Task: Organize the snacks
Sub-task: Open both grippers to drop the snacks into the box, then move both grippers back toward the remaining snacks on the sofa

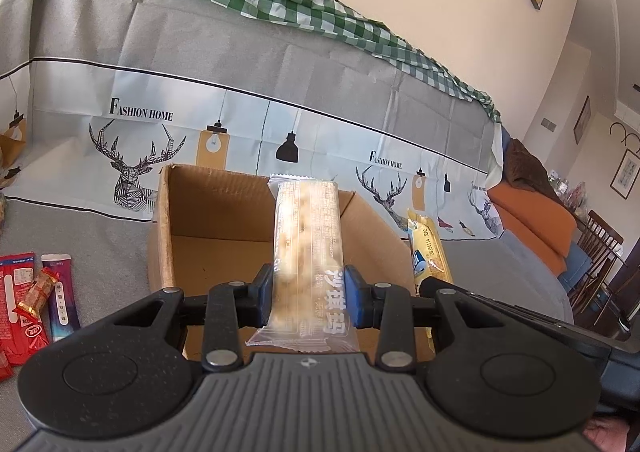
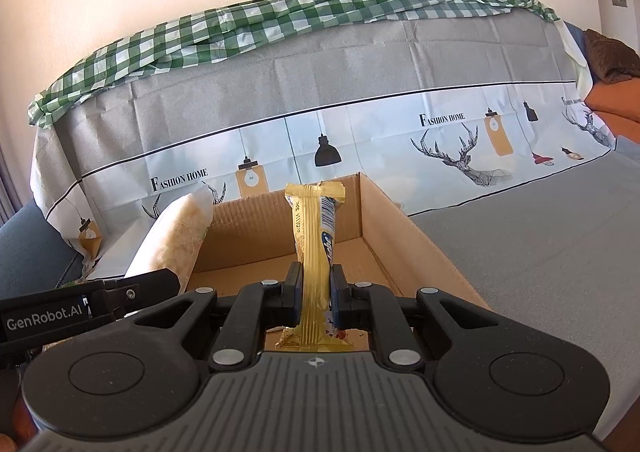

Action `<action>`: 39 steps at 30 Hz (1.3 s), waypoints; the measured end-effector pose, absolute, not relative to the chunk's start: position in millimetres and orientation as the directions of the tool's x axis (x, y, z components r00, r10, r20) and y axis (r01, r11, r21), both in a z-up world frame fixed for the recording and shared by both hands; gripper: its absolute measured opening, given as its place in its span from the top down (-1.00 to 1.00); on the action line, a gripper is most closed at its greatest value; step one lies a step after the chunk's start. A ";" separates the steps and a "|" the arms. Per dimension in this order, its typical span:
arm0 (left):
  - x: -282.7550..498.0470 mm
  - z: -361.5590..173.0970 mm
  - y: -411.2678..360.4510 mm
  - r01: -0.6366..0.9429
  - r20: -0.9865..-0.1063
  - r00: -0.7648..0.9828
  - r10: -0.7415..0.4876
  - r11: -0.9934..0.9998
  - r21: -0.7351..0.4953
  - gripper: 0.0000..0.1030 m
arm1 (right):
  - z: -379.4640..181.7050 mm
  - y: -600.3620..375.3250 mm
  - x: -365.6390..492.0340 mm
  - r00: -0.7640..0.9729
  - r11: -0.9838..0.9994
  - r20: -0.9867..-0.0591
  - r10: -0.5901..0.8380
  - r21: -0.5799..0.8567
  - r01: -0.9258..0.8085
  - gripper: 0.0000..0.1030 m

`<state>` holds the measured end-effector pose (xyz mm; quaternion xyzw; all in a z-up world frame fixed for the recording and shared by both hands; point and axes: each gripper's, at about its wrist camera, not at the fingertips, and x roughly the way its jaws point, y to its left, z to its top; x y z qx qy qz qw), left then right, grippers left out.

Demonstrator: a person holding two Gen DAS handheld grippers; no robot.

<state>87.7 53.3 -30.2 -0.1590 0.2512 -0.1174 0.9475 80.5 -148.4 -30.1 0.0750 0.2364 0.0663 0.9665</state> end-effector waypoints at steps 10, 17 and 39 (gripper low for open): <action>91.0 -32.3 56.9 0.121 -0.448 0.839 -0.310 0.908 -0.402 -0.16 | -30.7 -144.6 81.5 0.879 0.985 -0.454 0.145 0.149 -0.085 0.16; 80.9 -25.2 65.8 0.100 -0.404 0.879 -0.254 0.926 -0.364 -0.16 | -31.2 -137.9 82.1 0.881 0.988 -0.456 0.129 0.132 -0.076 0.10; 15.6 3.9 123.6 0.055 -0.396 0.908 -0.134 0.977 -0.205 -0.24 | -27.0 -67.7 53.0 0.881 0.966 -0.398 0.254 0.141 -0.215 -0.20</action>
